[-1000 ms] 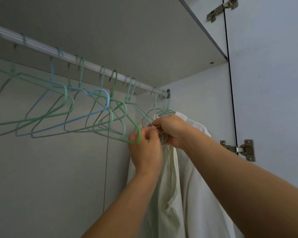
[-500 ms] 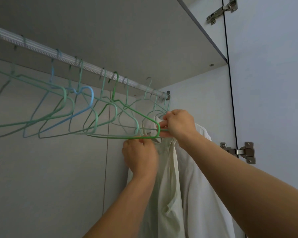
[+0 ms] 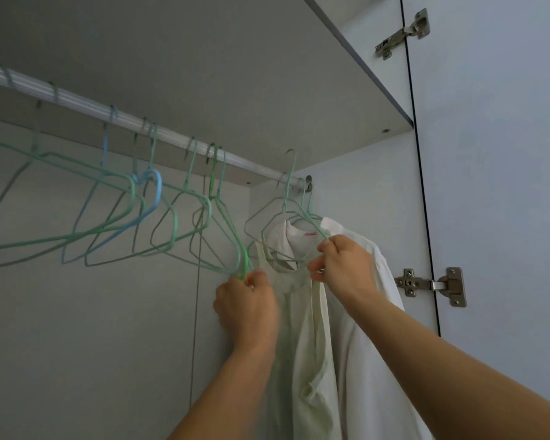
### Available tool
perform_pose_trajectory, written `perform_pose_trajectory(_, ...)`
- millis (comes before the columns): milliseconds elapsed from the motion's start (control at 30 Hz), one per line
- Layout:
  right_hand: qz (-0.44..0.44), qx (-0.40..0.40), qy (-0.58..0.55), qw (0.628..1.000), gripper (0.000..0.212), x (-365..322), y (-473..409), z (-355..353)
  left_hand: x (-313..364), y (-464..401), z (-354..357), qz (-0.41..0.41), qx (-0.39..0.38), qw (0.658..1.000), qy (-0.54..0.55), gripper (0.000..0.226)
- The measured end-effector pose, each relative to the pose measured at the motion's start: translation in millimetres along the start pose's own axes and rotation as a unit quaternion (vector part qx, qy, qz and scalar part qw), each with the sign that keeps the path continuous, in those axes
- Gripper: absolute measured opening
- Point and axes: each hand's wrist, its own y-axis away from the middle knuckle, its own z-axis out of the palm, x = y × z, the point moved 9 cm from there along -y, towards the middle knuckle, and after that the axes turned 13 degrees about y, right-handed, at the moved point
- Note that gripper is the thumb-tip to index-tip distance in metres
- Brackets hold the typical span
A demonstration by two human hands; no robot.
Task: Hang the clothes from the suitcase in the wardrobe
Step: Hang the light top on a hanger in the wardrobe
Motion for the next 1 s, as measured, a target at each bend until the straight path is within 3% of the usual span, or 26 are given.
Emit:
perform_pose_trajectory(100,0.001,-0.006,-0.011,1.0,0.022,15,19,-9,-2,9,-2,-0.01,0.006,1.0,0.008,0.031)
perform_pose_trajectory(267,0.027,-0.03,-0.012,0.999,0.023,47,48,-42,-12,50,2,-0.019,-0.004,0.999,0.036,0.084)
perform_pose_trajectory(367,0.048,-0.041,0.003,0.998,0.028,70,70,-80,-28,79,10,-0.073,-0.034,0.996,-0.029,0.094)
perform_pose_trajectory(467,0.083,-0.055,0.028,0.995,0.031,97,93,-130,-33,115,20,-0.076,-0.06,0.991,-0.097,0.097)
perform_pose_trajectory(567,0.106,-0.073,0.067,0.989,0.032,122,126,-196,-36,162,37,-0.078,-0.11,0.978,-0.159,0.083)
perform_pose_trajectory(667,0.132,-0.077,0.111,0.982,0.035,145,170,-273,-50,228,63,-0.078,-0.213,0.948,-0.224,0.047)
perform_pose_trajectory(767,0.169,-0.078,0.176,0.967,0.037,170,223,-353,-61,323,86,-0.1,-0.321,0.925,-0.174,0.03)
perform_pose_trajectory(867,0.191,-0.09,0.324,0.922,0.041,196,273,-418,-68,421,90,-0.142,-0.388,0.903,-0.119,0.03)
perform_pose_trajectory(1000,0.235,-0.165,0.531,0.797,0.047,238,336,-483,-73,534,89,-0.174,-0.458,0.868,-0.083,0.023)
